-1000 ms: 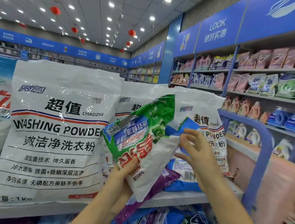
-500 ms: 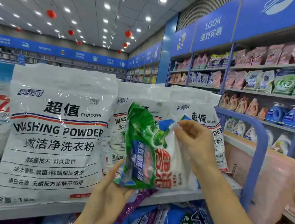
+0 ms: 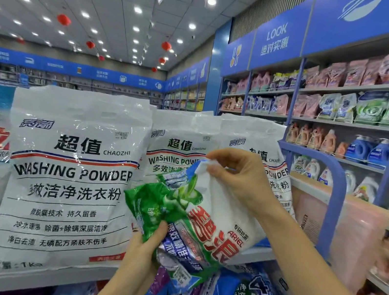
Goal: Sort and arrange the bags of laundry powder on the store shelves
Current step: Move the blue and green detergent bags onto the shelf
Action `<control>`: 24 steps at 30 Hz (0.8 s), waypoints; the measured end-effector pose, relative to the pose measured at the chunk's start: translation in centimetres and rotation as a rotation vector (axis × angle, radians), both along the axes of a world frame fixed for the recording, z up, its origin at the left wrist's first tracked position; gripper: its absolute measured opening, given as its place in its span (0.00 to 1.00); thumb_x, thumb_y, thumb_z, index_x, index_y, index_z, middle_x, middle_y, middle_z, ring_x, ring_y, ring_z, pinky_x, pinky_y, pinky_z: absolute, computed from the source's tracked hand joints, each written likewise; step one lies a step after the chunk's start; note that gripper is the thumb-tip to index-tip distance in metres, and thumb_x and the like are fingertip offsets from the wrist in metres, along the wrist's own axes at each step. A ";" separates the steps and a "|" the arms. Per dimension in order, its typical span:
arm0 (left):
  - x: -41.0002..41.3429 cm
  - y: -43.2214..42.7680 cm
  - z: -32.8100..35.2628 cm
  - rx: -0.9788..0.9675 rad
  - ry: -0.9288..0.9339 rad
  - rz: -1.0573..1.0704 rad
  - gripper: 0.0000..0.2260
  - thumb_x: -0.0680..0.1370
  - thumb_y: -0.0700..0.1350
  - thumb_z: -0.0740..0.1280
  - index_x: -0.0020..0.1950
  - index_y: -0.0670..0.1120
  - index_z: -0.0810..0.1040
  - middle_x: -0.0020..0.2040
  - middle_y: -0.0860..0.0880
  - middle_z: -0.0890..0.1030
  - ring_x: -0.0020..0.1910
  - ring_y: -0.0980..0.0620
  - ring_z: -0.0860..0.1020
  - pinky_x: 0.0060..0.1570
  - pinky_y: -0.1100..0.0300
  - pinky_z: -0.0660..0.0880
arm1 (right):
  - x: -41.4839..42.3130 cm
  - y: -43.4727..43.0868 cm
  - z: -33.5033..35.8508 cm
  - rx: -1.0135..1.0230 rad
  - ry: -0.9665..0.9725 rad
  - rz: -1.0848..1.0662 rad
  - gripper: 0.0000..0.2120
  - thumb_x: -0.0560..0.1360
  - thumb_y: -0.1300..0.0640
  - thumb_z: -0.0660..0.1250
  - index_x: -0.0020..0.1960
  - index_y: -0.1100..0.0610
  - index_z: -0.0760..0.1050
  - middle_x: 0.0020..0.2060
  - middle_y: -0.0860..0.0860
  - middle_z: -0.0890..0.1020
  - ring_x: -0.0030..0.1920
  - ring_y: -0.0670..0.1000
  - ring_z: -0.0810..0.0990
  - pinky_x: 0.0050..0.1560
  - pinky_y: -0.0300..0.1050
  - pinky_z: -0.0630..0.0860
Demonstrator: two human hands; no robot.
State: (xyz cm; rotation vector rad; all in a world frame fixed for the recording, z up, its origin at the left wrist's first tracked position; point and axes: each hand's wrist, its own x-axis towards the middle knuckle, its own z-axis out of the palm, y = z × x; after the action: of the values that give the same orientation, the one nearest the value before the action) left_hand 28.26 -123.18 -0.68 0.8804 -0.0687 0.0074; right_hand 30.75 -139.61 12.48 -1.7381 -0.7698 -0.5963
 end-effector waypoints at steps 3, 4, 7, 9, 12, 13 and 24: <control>-0.8 -0.3 -0.3 -0.091 0.016 0.018 0.22 0.69 0.47 0.66 0.61 0.39 0.73 0.50 0.39 0.84 0.44 0.43 0.84 0.33 0.54 0.81 | 0.6 -0.4 -0.4 0.093 0.006 -0.022 0.13 0.68 0.68 0.73 0.44 0.51 0.80 0.38 0.44 0.83 0.40 0.44 0.80 0.44 0.36 0.78; -0.9 -0.4 -0.4 -0.098 0.012 0.026 0.22 0.70 0.49 0.64 0.60 0.39 0.74 0.50 0.39 0.84 0.44 0.43 0.84 0.33 0.53 0.81 | 0.8 -0.6 -0.6 0.128 0.018 -0.020 0.13 0.68 0.69 0.73 0.44 0.52 0.80 0.38 0.45 0.83 0.40 0.42 0.80 0.44 0.34 0.77; -1.2 -0.3 -0.6 -0.074 0.011 0.020 0.20 0.70 0.50 0.63 0.55 0.38 0.77 0.48 0.39 0.85 0.42 0.43 0.85 0.41 0.48 0.78 | 1.1 -0.7 -0.9 0.194 0.059 -0.005 0.14 0.67 0.70 0.72 0.46 0.54 0.80 0.40 0.46 0.83 0.40 0.40 0.81 0.46 0.34 0.77; -1.4 0.4 -0.4 -0.018 -0.023 0.052 0.16 0.70 0.46 0.64 0.52 0.37 0.77 0.45 0.39 0.85 0.39 0.45 0.84 0.45 0.47 0.75 | 1.1 -0.6 -0.7 0.185 0.075 0.023 0.14 0.68 0.69 0.72 0.47 0.53 0.81 0.39 0.45 0.84 0.41 0.41 0.81 0.47 0.33 0.77; -1.3 2.6 0.3 0.163 -0.198 0.205 0.12 0.69 0.42 0.66 0.49 0.37 0.76 0.37 0.46 0.84 0.35 0.52 0.82 0.40 0.55 0.77 | 0.8 -0.6 0.0 0.128 0.070 0.082 0.13 0.69 0.68 0.71 0.48 0.52 0.81 0.40 0.44 0.85 0.44 0.43 0.82 0.47 0.33 0.77; -1.4 3.2 0.8 0.222 -0.244 0.262 0.10 0.70 0.44 0.66 0.47 0.38 0.77 0.33 0.49 0.82 0.31 0.54 0.80 0.36 0.59 0.78 | 0.7 -0.7 0.2 0.098 0.064 0.092 0.13 0.70 0.68 0.71 0.48 0.52 0.81 0.41 0.44 0.85 0.45 0.43 0.82 0.47 0.33 0.77; -1.7 4.3 0.1 -0.042 -0.106 0.284 0.11 0.78 0.39 0.61 0.39 0.38 0.77 0.31 0.45 0.82 0.27 0.52 0.80 0.26 0.64 0.77 | 1.1 -0.6 -1.2 0.392 0.124 0.066 0.09 0.62 0.61 0.72 0.41 0.51 0.83 0.37 0.48 0.85 0.40 0.45 0.82 0.44 0.38 0.80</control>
State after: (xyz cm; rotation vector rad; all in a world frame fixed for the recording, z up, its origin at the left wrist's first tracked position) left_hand 26.57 -118.88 -0.60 0.8413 -0.0422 0.3202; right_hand 31.88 -140.18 11.27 -1.3701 -0.5769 -0.5476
